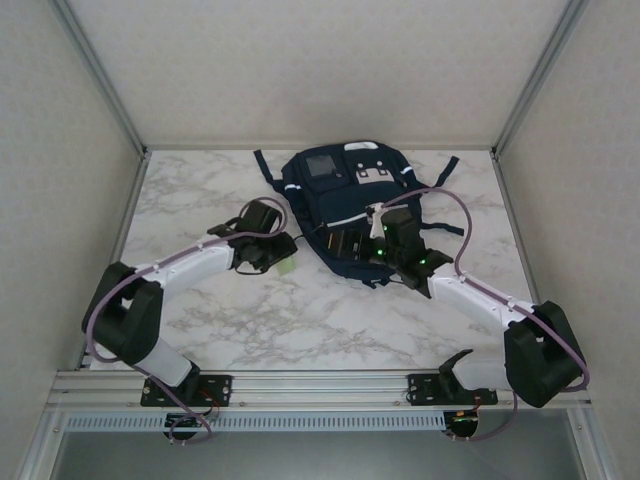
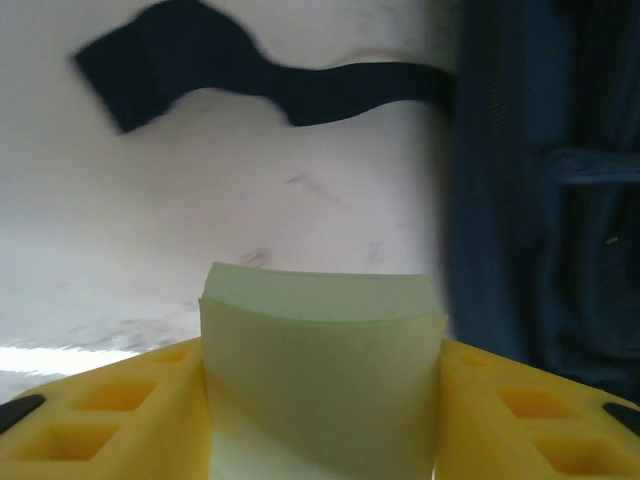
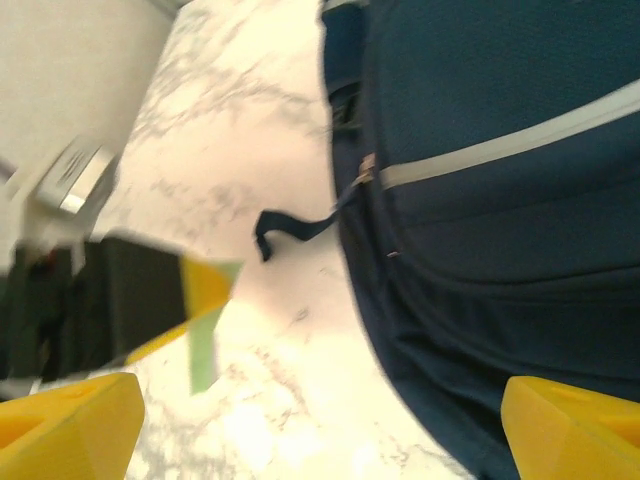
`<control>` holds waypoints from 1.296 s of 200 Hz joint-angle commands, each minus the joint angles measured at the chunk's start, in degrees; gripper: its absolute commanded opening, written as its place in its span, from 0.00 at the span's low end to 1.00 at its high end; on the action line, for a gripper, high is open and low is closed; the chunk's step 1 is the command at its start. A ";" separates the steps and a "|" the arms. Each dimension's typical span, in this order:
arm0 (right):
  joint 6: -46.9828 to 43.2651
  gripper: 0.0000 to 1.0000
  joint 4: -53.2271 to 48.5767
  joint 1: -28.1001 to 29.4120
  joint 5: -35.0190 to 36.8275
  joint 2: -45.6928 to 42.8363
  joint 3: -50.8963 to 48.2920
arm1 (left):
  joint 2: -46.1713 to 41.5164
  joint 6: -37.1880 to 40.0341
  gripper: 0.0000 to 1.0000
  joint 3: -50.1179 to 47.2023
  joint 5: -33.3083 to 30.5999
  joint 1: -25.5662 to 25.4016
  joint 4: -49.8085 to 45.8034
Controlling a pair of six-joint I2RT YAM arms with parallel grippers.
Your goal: Pack the student bag
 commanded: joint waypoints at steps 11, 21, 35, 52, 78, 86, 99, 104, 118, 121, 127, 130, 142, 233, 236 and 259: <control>-4.14 0.88 8.08 3.91 -2.88 0.61 -1.93 | 2.69 -6.51 0.51 4.33 5.71 0.15 5.65; -4.13 0.86 9.20 4.89 -2.79 2.10 -1.76 | 2.95 -7.50 0.51 4.60 6.48 0.01 6.93; -4.01 0.83 11.06 6.15 -2.66 4.33 -1.31 | 2.93 -8.51 0.50 5.05 7.12 -0.27 7.82; -3.90 0.81 12.35 7.09 -2.55 7.54 0.05 | 2.05 -9.78 0.50 4.59 7.86 -0.55 9.12; -3.58 0.78 14.13 7.45 -2.37 11.72 2.22 | 0.04 -10.27 0.50 3.64 8.14 -0.99 9.36; -3.36 0.77 15.09 7.47 -2.25 12.68 2.60 | -0.56 -10.02 0.50 3.34 8.42 -1.07 8.98; -3.43 0.76 15.67 7.47 -1.72 14.00 3.60 | -1.02 -9.93 0.50 2.67 8.80 -1.19 8.60; -3.54 0.74 15.66 7.47 -1.57 14.49 4.09 | -1.32 -10.09 0.50 2.16 8.92 -1.18 8.76; -3.51 0.69 15.91 7.43 -1.37 15.81 5.42 | -1.79 -10.93 0.50 0.69 9.27 -1.35 9.71; -3.56 0.67 16.04 7.46 -1.41 16.07 5.70 | -1.90 -11.13 0.50 0.40 9.35 -1.39 9.88; -3.44 0.63 16.28 7.47 -1.59 16.59 6.15 | -2.09 -11.52 0.50 -0.17 9.53 -1.43 10.35; -3.38 0.61 16.42 7.47 -1.64 16.79 6.33 | -2.22 -11.63 0.50 -0.40 9.62 -1.48 10.55; -3.06 0.50 16.72 7.39 -2.12 17.66 7.13 | -2.49 -12.07 0.50 -1.07 9.62 -1.52 10.93; -2.52 0.00 12.37 7.05 -1.58 11.36 4.97 | -3.59 -5.86 1.00 2.09 3.89 -0.73 7.31; -2.71 0.00 11.70 6.89 -0.90 10.65 4.74 | -3.73 -5.19 1.00 2.48 3.21 -0.72 6.94; -4.58 0.00 2.09 5.19 5.98 4.72 4.48 | -4.39 2.26 1.00 4.69 -1.44 -1.06 5.29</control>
